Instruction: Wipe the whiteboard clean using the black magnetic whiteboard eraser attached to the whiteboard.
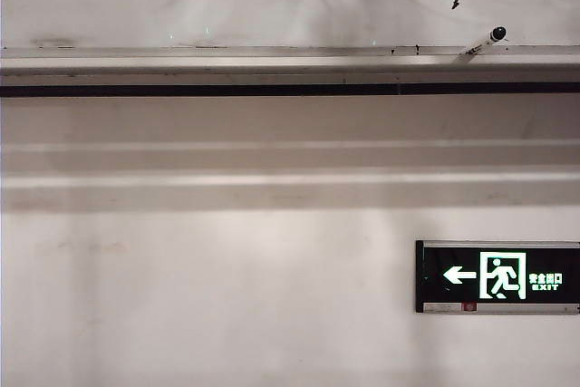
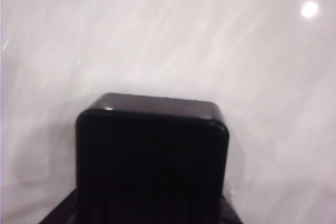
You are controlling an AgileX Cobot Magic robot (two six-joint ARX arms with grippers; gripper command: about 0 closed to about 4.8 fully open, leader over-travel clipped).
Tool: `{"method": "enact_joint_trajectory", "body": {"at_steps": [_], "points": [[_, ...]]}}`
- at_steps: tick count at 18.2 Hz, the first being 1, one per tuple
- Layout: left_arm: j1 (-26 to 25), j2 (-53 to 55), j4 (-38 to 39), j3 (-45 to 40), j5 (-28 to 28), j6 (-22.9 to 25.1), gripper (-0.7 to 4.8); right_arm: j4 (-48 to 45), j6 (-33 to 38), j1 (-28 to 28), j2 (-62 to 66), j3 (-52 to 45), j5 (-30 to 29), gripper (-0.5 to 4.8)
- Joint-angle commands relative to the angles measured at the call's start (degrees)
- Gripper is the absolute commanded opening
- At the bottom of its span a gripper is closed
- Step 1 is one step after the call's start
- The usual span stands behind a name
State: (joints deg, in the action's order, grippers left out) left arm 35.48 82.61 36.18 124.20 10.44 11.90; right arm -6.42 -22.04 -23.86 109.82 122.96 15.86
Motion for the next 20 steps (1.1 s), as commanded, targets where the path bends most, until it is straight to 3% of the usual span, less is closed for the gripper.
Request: {"method": "enact_joint_trajectory", "body": {"at_steps": [1, 8, 20], "points": [[0.1, -0.2, -0.2, 0.1, 0.3, -0.3, -0.06, -4.4, 0.0, -0.4, -0.6, 0.9, -1.9, 1.47], [0.1, -0.2, 0.0, 0.1, 0.3, -0.3, -0.06, 14.4, 0.0, -0.7, 1.5, 0.9, -1.6, 1.47], [0.1, -0.2, -0.3, 0.1, 0.3, -0.3, -0.06, 29.3, 2.6, -0.7, 4.7, 0.8, -0.3, 1.46]]}}
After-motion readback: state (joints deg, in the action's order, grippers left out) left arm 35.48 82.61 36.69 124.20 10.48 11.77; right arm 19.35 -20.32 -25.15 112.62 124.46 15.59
